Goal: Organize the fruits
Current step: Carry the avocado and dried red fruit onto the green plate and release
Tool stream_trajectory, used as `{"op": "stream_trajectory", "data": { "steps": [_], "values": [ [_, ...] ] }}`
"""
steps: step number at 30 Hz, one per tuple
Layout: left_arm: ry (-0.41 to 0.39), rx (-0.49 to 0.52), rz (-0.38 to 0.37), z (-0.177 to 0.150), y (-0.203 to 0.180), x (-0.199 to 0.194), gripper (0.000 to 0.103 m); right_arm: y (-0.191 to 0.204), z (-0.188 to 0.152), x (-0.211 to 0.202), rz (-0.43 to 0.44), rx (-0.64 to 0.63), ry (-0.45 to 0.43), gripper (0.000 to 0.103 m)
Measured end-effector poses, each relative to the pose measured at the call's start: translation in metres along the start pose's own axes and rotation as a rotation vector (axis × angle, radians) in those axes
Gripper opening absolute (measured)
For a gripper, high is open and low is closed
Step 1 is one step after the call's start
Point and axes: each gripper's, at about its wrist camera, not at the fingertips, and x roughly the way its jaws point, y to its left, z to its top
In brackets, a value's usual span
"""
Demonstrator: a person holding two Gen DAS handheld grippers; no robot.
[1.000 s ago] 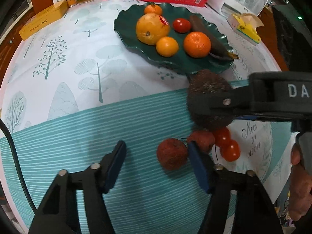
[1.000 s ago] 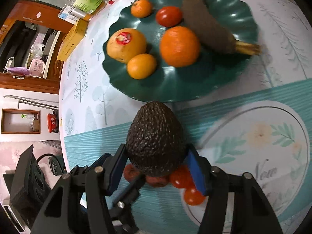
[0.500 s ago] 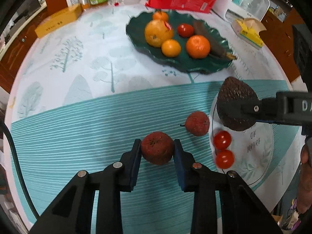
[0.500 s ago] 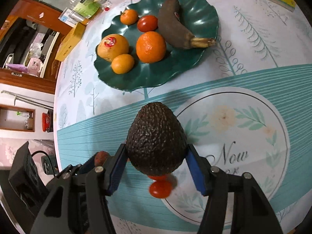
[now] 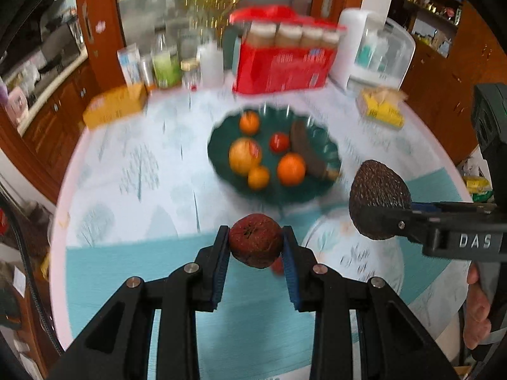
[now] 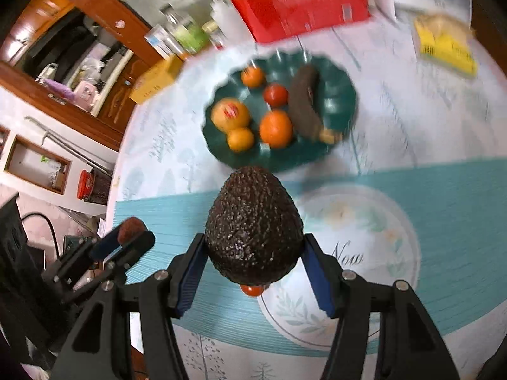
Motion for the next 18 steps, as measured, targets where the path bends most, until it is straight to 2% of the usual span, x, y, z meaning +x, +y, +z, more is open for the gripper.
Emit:
{"op": "stream_trajectory", "data": {
  "steps": [10, 15, 18],
  "values": [
    [-0.120, 0.069, 0.066, 0.088, -0.016, -0.046, 0.030, 0.013, 0.064, -0.087, -0.027, -0.123, -0.225, 0.060],
    [-0.153, 0.095, 0.108, 0.122, -0.019, -0.045, 0.030, 0.011, 0.095, -0.112, -0.050, -0.132, -0.317, 0.060],
    [-0.143, 0.100, 0.120, 0.138, -0.018, -0.030, 0.030, 0.006, 0.112, -0.112, -0.071, -0.125, -0.336, 0.060]
  ]
}}
